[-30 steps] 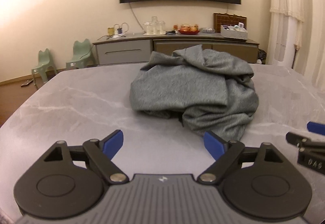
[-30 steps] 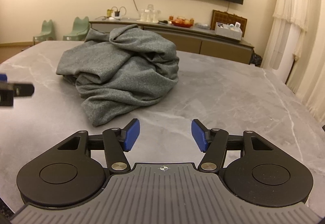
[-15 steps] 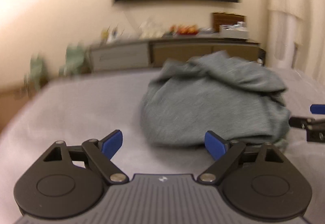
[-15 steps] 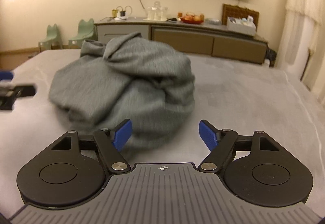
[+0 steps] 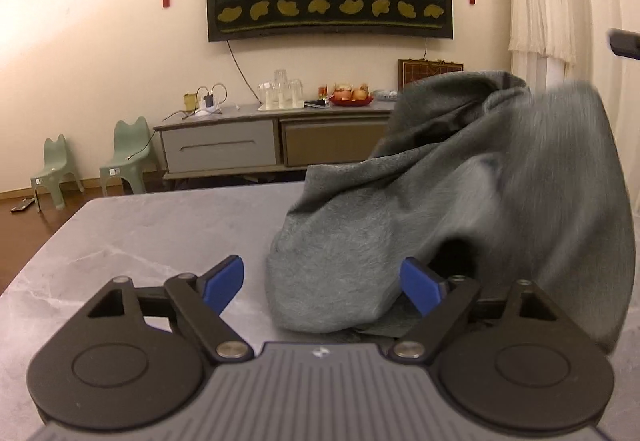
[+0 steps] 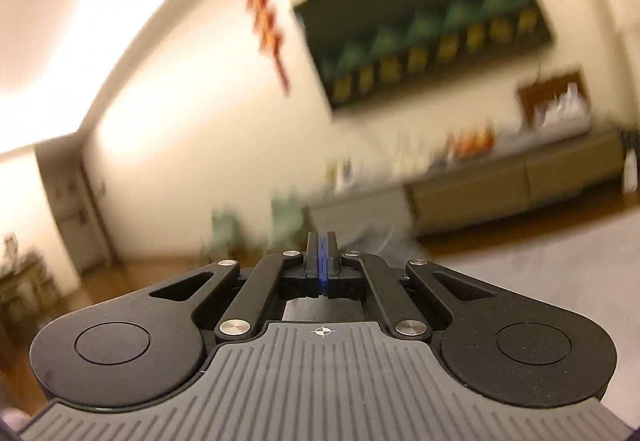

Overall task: Fold clothes
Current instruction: 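Grasp the grey garment with the right gripper and lift it up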

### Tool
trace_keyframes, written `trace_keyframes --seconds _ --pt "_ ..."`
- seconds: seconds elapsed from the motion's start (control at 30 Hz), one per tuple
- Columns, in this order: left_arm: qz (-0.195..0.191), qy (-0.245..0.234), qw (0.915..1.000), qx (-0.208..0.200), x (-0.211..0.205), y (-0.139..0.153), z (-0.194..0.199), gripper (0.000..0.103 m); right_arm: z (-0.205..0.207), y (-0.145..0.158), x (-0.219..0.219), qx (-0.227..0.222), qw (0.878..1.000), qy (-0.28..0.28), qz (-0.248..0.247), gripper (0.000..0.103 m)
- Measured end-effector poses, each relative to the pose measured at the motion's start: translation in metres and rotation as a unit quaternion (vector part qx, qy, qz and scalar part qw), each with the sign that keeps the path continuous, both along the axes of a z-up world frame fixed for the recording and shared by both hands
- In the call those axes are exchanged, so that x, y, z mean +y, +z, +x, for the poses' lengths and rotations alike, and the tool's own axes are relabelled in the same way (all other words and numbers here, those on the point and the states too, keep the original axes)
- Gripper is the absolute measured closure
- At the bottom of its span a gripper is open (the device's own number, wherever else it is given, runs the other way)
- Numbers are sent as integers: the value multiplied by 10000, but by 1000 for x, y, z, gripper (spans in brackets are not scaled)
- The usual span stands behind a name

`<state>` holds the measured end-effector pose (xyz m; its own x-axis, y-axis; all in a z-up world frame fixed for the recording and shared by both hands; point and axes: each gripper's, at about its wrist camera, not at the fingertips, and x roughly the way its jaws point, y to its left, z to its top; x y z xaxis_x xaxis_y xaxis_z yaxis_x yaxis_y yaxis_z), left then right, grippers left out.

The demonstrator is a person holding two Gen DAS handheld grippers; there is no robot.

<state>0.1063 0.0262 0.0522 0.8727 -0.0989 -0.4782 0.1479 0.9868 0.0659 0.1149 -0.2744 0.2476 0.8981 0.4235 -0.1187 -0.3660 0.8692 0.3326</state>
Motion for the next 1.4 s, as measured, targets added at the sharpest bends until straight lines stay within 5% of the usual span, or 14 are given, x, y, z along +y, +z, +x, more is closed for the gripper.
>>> trace_keyframes --seconds 0.07,0.17,0.23,0.37,0.5,0.6,0.63,0.67,0.77,0.87,1.07,1.2,1.3,1.4 --pt "71 -57 9998 157 -6 -6 0 15 12 -10 -10 424 9896 -916 -1025 103" --pt "213 -18 9994 259 -12 -15 -4 15 43 -57 -12 1641 9421 -1745 -2349 103" --pt "128 163 9996 217 -7 -13 -8 15 35 -71 8 1680 9403 -1462 -2573 91" --pt "-290 850 9959 113 20 -4 -9 15 13 -63 93 823 9507 -331 -2971 22" --pt "-703 1433 9869 241 56 0 10 15 29 -102 196 562 9139 1010 -3892 17" --pt "-951 1633 9812 395 78 -2 18 15 57 -145 233 498 8564 1162 -5006 55" --pt "-1016 1616 9809 373 82 0 17 15 67 -149 233 620 8477 1099 -5153 103" --pt "-1080 1599 9806 351 86 2 16 15 77 -151 232 731 8409 1033 -5263 102" --pt "-1156 1524 9812 271 92 6 14 15 73 -89 184 394 8969 496 -4378 103" --pt "-1107 1255 9855 281 86 4 11 15 62 -39 104 240 9232 -509 -3803 103" --pt "-1031 675 9906 597 65 -17 17 14 80 -100 -38 1925 9092 -1716 -3268 103" --pt "-889 437 9923 742 38 -32 38 12 77 -122 -77 2587 9374 -1564 -1728 103" --pt "-773 322 9929 839 16 -44 56 11 76 -99 -69 2146 9510 -1426 -1711 103" --pt "-657 207 9932 936 -6 -55 75 6 70 -95 -63 1674 9619 -1269 -1753 74"
